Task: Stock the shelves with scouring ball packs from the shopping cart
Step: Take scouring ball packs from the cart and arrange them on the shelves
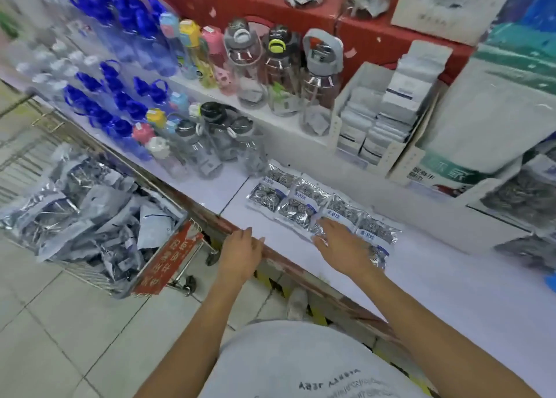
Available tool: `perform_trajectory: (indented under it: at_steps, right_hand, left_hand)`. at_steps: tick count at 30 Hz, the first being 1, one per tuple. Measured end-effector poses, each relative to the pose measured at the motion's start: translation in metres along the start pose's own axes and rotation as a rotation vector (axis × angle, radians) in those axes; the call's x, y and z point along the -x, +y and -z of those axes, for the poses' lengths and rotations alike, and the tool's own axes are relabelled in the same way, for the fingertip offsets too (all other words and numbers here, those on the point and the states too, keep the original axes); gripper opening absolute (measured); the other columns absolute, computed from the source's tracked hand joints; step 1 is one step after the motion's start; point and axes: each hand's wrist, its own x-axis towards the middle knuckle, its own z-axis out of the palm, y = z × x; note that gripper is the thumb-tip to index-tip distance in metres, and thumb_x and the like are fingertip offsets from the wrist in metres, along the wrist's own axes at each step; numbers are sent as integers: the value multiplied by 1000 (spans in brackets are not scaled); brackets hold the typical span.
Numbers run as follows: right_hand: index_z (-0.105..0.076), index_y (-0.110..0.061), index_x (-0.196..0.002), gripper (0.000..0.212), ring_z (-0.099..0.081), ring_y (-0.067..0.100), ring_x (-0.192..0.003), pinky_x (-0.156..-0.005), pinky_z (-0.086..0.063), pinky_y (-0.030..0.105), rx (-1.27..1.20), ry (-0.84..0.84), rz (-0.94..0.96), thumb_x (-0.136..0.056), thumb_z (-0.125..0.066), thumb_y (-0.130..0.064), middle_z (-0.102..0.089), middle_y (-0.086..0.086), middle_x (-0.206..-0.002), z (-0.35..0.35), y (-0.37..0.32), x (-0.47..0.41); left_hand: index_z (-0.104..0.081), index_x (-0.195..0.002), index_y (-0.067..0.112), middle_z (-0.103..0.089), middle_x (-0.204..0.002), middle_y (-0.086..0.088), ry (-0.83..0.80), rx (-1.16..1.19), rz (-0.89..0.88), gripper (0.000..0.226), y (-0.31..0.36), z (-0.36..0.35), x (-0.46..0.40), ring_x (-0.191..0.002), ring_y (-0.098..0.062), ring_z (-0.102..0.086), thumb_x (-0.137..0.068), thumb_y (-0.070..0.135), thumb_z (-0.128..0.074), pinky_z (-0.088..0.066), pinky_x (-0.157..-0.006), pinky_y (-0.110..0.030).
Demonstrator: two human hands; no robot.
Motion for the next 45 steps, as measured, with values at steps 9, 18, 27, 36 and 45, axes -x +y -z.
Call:
perform_trajectory:
  at_steps: [9, 18, 27, 36, 45]
  right_hand:
    - [-48, -16, -150, 54, -56, 31, -130, -104, -47, 41, 46, -125, 316, -107, -44, -48, -61, 11, -140, -60, -130, -15]
    - [-50, -17, -146, 53, -54, 24, -128, -103, -47, 38, 111, -291, 404, -107, -42, -51, -59, 6, -142, -130, -248, -50]
    - [-62, -23, -132, 39, -65, 24, -114, -90, -54, 39, 35, -328, 336, -105, -49, -48, -69, 3, -124, -173, -377, -129]
    - [-43, -8, -151, 68, -55, 35, -133, -110, -45, 44, -140, -505, 7, -102, -54, -54, -56, 17, -147, -232, -438, -242]
    - [-24, -3, -160, 92, -47, 38, -141, -114, -43, 47, -176, -554, -276, -96, -65, -55, -40, 21, -159, -307, -457, -352]
  left_hand:
    - [-60, -133, 7, -65, -122, -16, 266, 104, 293, 43, -120, 27, 109, -113, -36, -60, -105, 39, -53, -50, -97, -45]
    - [-64, -127, 11, -69, -119, -13, 419, 295, 518, 32, -237, 49, 134, -108, -34, -64, -102, 31, -59, -52, -88, -41]
    - [-54, -142, 7, -60, -135, -16, 288, 493, 663, 48, -337, 70, 105, -127, -34, -55, -106, 39, -51, -48, -102, -42]
    - [-63, -119, 7, -67, -122, -21, 140, 685, 783, 21, -403, 74, 14, -115, -36, -62, -107, 21, -52, -42, -83, -33]
    - [-52, -148, 6, -68, -124, -13, 19, 885, 983, 47, -461, 44, -71, -109, -28, -64, -107, 29, -57, -45, -89, -28]
